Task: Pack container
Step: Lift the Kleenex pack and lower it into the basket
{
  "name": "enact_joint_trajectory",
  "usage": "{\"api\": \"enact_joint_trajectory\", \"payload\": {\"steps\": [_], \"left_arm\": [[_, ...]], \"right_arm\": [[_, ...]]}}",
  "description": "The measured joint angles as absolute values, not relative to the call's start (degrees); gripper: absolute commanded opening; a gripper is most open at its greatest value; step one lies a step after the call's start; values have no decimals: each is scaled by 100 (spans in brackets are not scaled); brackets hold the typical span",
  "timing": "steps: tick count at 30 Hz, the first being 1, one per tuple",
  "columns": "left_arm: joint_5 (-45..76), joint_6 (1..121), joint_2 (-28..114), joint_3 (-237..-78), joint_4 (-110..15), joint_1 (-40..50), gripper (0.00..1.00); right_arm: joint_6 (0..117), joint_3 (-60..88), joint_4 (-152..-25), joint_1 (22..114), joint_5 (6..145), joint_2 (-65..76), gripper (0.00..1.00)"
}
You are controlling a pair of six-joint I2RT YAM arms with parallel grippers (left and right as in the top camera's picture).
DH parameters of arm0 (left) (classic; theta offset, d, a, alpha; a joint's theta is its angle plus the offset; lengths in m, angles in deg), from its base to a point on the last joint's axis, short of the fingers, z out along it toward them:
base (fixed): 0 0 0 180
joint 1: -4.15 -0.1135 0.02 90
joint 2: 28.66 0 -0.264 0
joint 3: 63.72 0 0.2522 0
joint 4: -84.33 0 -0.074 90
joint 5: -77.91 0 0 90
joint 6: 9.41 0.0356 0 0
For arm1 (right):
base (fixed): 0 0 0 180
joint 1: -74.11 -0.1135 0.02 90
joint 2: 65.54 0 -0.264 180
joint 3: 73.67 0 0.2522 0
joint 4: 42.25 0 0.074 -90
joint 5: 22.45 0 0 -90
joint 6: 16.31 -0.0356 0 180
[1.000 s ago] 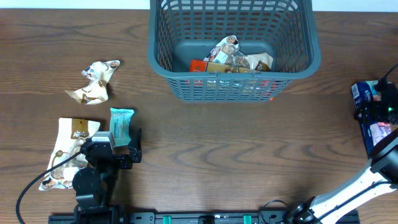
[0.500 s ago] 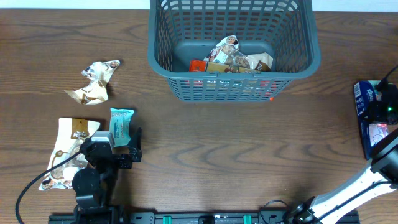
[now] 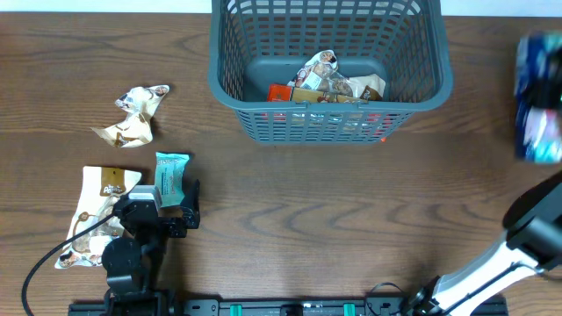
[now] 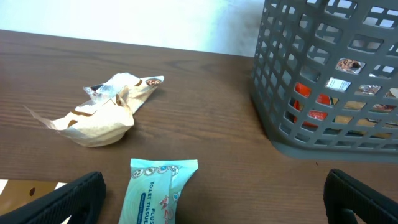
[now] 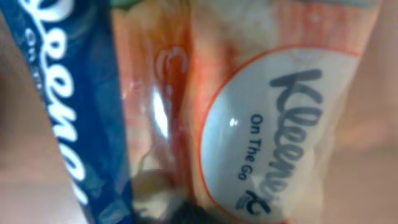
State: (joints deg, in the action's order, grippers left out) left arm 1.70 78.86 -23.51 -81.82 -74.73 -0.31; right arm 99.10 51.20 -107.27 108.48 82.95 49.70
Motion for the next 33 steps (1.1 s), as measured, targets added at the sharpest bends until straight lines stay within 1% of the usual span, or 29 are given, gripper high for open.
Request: {"api": "enact_joint_trajectory", "payload": {"steps": [6, 9, 13, 18, 20, 23, 26, 28, 30, 33], "left_arm": [[170, 7886, -2351, -8182, -7471, -31, 99], [170, 7886, -2351, -8182, -7471, -31, 99], [170, 7888, -2351, -8182, -7471, -31, 99], [172, 7886, -2351, -8182, -7471, -31, 99], [170, 7886, -2351, -8182, -7471, -31, 99], [170, 7886, -2351, -8182, -7471, -31, 99], [170, 7886, -2351, -8182, -7471, -31, 99], [170, 7886, -2351, -8182, -7471, -31, 99], [170, 7886, -2351, -8182, -7471, -31, 98], [170, 7886, -2351, -8180, -7471, -31, 99]], "right_arm": [[9604, 6455, -10629, 10026, 8302, 3923, 1], [9610, 6827, -10629, 9506, 8311, 3591, 1], [9766, 7050, -10636, 8725, 8359, 3490, 1], [10524, 7052, -10894, 7650, 8582, 3591, 1], [11119, 7052, -11073, 6966, 8717, 3659, 1], [11702, 7052, -11311, 6400, 8776, 3707, 1], [12139, 7054, -11512, 5991, 8861, 3825, 1], [12364, 7054, -11698, 5832, 8901, 4004, 5], [12520, 7056, -11857, 5775, 8899, 4229, 7], [12677, 7054, -12013, 5775, 8859, 4677, 6]]}}
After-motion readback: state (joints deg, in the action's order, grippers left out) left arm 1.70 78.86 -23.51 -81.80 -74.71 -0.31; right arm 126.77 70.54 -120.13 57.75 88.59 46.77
